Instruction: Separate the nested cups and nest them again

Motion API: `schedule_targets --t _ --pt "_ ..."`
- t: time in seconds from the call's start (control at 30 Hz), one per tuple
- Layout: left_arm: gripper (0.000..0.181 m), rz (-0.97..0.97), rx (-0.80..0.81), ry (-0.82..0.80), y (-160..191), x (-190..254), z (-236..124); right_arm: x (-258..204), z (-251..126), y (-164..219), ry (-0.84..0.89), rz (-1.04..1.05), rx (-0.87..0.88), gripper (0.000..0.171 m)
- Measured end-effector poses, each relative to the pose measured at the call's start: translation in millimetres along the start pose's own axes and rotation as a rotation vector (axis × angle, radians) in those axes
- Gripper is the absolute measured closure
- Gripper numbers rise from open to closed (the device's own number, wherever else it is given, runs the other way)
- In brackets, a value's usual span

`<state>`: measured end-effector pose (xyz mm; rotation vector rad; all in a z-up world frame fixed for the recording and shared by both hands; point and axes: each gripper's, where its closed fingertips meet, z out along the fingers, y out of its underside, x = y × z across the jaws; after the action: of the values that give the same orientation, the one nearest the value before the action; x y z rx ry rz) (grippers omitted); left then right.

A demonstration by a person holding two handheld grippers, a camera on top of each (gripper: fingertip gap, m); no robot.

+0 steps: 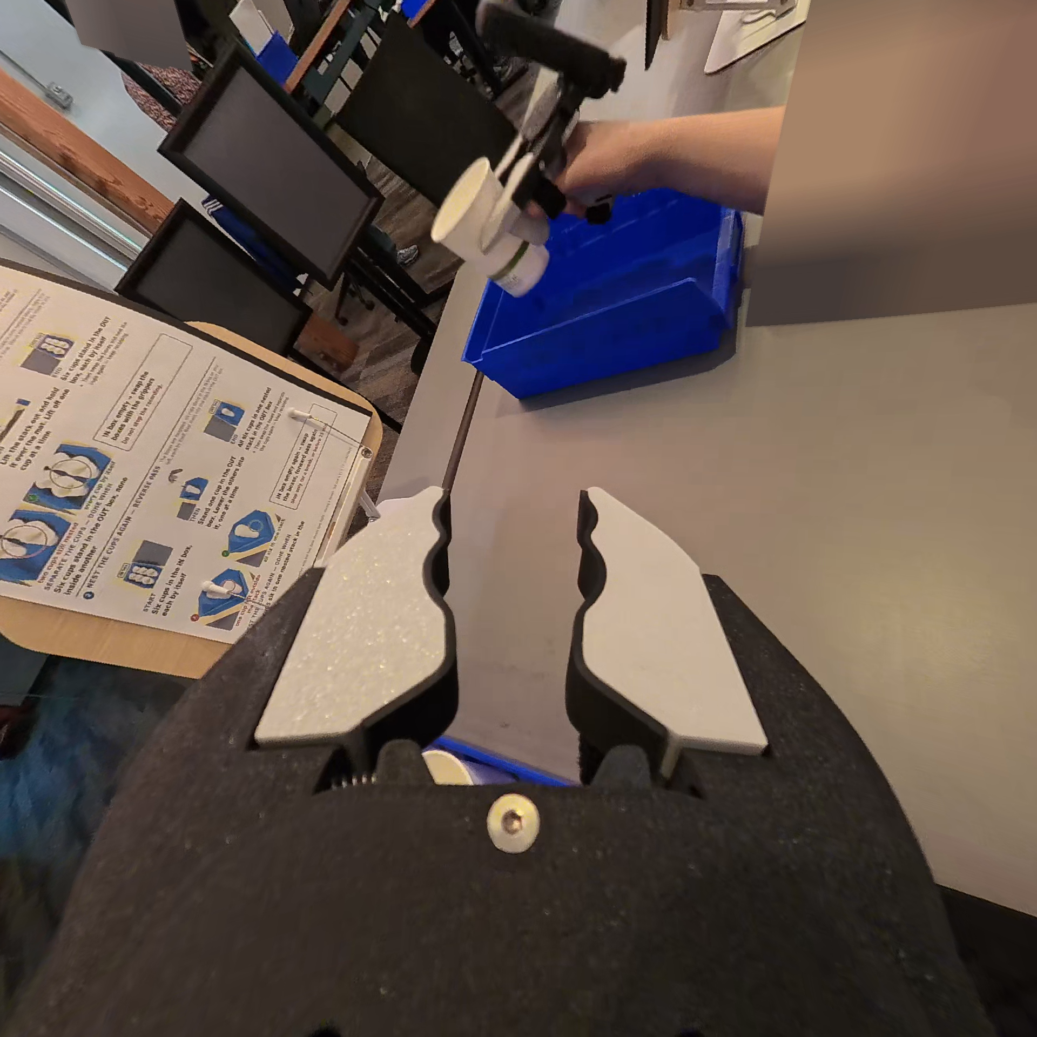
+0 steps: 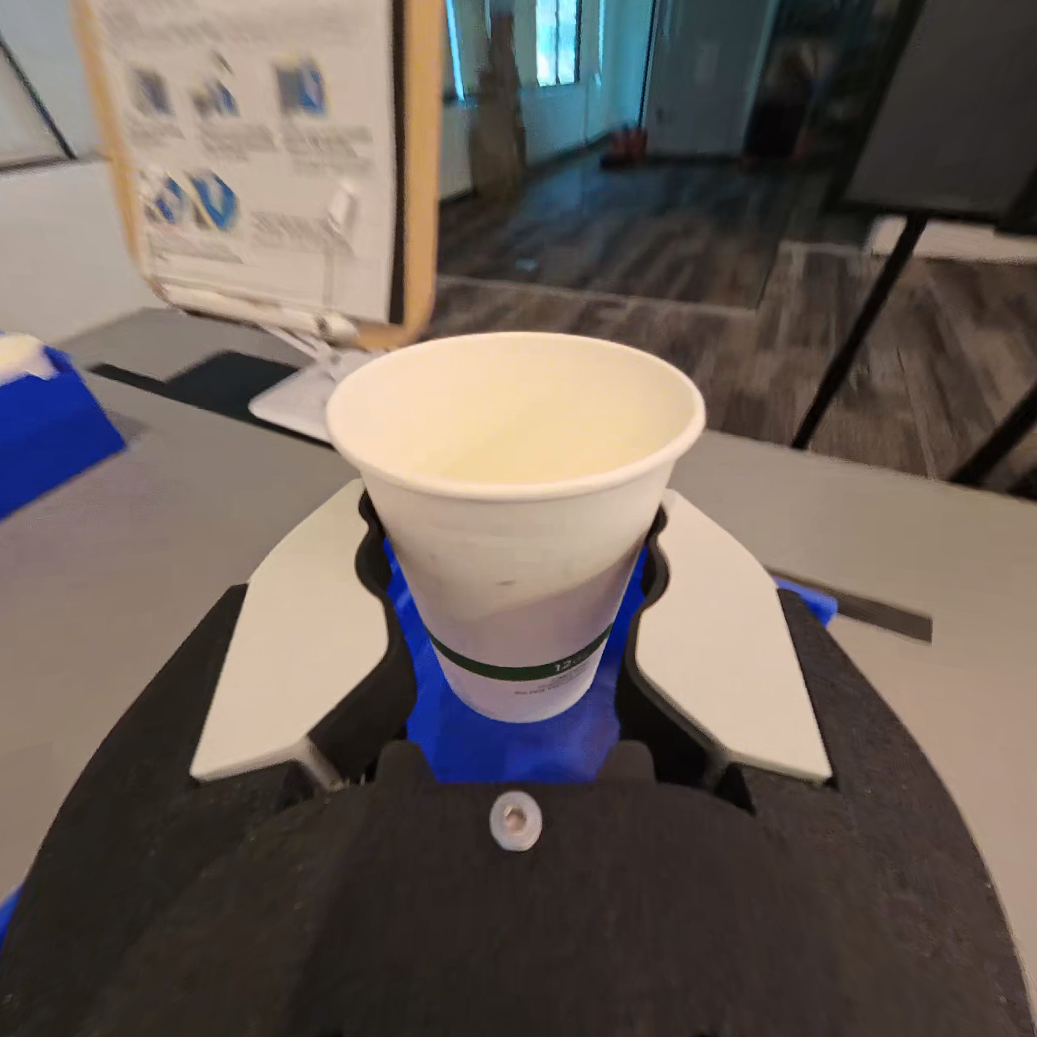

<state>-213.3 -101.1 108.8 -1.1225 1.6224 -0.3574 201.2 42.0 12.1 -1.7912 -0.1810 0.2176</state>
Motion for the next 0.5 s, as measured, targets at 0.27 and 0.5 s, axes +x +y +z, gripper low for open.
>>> schedule_targets --t 0.27,0.5 --pt "0.138 0.014 -0.010 -0.003 1 0 -2 9 23 68 -0.029 0.016 -0.187 0.082" --pt "0.138 0.032 -0.010 0.003 1 3 -5 2 20 92 -0.107 0.062 -0.248 0.082"
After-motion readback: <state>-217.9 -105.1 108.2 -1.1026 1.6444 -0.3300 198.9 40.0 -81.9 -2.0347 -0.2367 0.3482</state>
